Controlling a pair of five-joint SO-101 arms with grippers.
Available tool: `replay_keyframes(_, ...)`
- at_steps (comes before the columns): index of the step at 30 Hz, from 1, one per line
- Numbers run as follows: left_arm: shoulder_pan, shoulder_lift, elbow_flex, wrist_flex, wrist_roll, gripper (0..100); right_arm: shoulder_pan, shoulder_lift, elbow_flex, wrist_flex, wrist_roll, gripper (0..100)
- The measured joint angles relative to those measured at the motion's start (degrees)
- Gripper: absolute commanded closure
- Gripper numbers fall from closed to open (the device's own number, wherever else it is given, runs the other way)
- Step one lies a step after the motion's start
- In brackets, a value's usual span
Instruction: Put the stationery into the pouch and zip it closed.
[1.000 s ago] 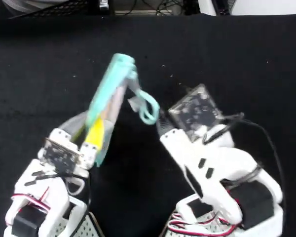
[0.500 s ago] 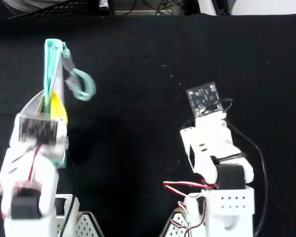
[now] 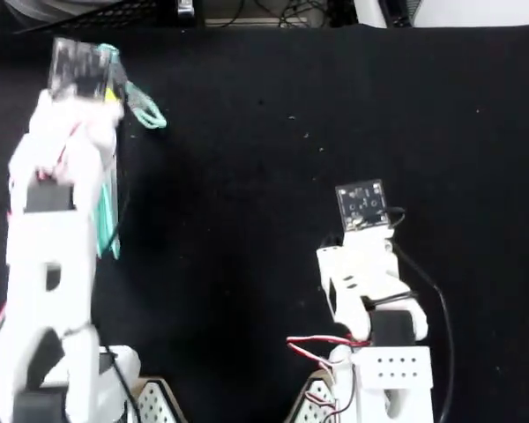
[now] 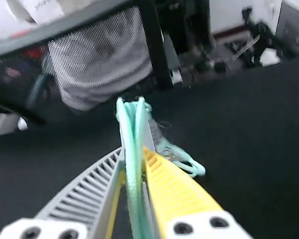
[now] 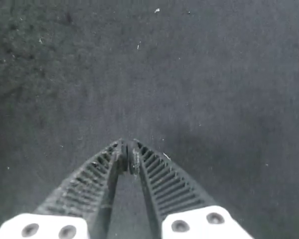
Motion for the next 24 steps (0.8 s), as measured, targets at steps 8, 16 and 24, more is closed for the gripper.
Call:
replay_keyframes(8,15.38,13.19,-12.84,13.19,-0.18,97,1.05,-6.33,2.73,0.53,0.0,98.4)
replay_keyframes(16,28.13,19.08,-12.48,14.86,0.09,88,7.47,-12.66,4.66,1.93,-2.55,98.4)
replay_keyframes(24,29.19,18.81,-14.59,21.36,13.19,76,4.84,-14.68,6.42,2.02,-2.55,98.4)
